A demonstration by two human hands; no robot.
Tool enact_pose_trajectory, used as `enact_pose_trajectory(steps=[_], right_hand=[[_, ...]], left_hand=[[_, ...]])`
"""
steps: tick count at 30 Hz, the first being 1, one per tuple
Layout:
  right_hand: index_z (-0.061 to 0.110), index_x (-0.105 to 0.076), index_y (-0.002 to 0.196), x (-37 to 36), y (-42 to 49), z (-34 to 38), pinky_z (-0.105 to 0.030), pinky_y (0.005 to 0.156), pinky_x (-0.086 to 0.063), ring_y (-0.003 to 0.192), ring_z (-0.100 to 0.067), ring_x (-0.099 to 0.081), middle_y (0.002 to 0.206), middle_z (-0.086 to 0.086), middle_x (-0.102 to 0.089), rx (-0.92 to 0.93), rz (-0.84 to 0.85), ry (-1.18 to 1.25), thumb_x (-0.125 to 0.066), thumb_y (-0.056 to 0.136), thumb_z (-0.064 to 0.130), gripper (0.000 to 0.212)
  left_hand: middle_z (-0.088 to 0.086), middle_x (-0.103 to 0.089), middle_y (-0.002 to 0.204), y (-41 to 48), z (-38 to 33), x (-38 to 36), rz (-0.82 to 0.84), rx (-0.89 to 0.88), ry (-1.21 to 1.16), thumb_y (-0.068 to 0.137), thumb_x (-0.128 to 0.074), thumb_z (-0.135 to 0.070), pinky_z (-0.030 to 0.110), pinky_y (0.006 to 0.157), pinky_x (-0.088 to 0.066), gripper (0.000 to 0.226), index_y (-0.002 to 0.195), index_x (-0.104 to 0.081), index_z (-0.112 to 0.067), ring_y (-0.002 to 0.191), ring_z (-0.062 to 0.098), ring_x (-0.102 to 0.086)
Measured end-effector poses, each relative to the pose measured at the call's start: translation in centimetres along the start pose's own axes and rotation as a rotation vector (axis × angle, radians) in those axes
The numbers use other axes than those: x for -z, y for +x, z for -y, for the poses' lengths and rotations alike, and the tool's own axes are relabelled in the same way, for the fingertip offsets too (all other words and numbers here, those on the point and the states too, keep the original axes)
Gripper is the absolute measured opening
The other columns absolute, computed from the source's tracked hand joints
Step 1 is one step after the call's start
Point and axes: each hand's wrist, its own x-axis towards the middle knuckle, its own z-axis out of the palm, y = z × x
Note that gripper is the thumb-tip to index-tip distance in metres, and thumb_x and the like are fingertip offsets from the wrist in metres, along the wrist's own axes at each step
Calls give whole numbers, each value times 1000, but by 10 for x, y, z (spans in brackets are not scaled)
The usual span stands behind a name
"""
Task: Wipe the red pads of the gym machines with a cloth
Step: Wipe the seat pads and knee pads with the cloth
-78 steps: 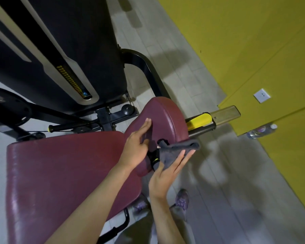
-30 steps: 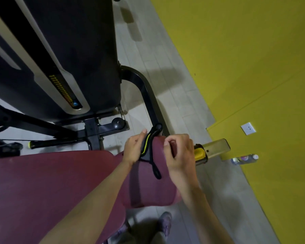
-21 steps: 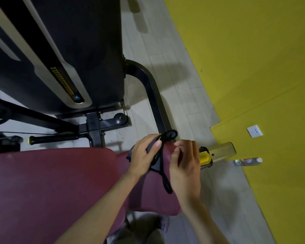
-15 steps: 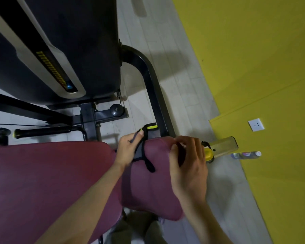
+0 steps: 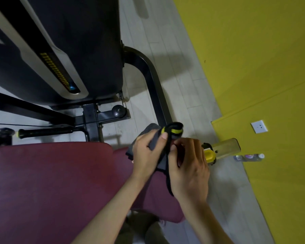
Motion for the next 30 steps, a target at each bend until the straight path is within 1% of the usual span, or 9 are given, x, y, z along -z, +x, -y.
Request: enact_pose_trajectory(steps=[4,8,12,16,18,20,24,27,30], right_hand=[[23,-58,105,-1,0,2,-37,73,-51,88,-10,-52,99,12,-50,-13,-2,43,-54,98,31,11],[28,-56,104,1,-1,3,-36,70,-50,84,-5,-47,100,16,-47,-27,19,56,-54,98,32,8],[31,-55,105,1,0,2,-27,63,-42,82,-6,-48,103,14,-50,-14,34,5,-49,98,37,10],[32,-55,105,0,-1,-1,-16,57,-35,79,-11,-55,106,15,-51,-24,37,-25,-51,98,35,9],[32,-56,105,-2,-1,-2,-11,59,-31,77,-11,-55,106,14,-52,-29,34,-34,-51,98,35,10],[31,-56,106,-3,0,-2,-11,58,-32,77,-12,-56,106,14,-52,-24,39,-42,-50,98,36,11],[29,-56,105,-2,0,0,-11,56,-24,74,-10,-46,104,13,-50,-30,30,-98,-48,99,33,10],[29,-53,103,-1,0,3,-16,53,-22,72,-12,-42,100,13,-44,-49,43,-114,-50,103,28,4],[25,-51,102,1,-1,6,-29,57,-28,75,-21,-50,99,8,-45,-71,70,-99,-49,102,31,6]], left_hand=[[-6,-34,57,4,5,9,-23,28,-52,99,-60,-41,32,53,-25,50,62,-37,-16,55,13,-32],[-4,-31,59,11,67,39,-98,227,-84,101,-63,-34,28,52,-20,47,63,-39,-18,56,10,-29],[-11,-40,53,21,136,65,-175,366,-89,102,-62,-26,26,51,-26,48,59,-42,-18,53,6,-34],[8,-58,59,33,199,93,-214,534,-108,98,-65,-42,31,58,-39,49,69,-63,-2,55,18,-52],[3,-59,48,39,211,98,-240,604,-123,103,-59,-27,24,47,-41,42,69,-67,-3,41,14,-53],[-1,-62,49,43,210,96,-233,629,-140,104,-56,-19,21,46,-43,37,70,-68,-8,41,9,-55],[3,-71,75,31,171,82,-212,548,-211,101,-62,-24,25,63,-49,31,79,-77,-8,68,14,-63],[-2,-64,74,15,93,51,-93,339,-168,104,-59,-25,27,64,-42,36,80,-71,-1,70,10,-55],[-13,-60,72,2,18,18,40,131,-82,105,-56,-34,33,70,-44,34,77,-63,-15,72,8,-56]])
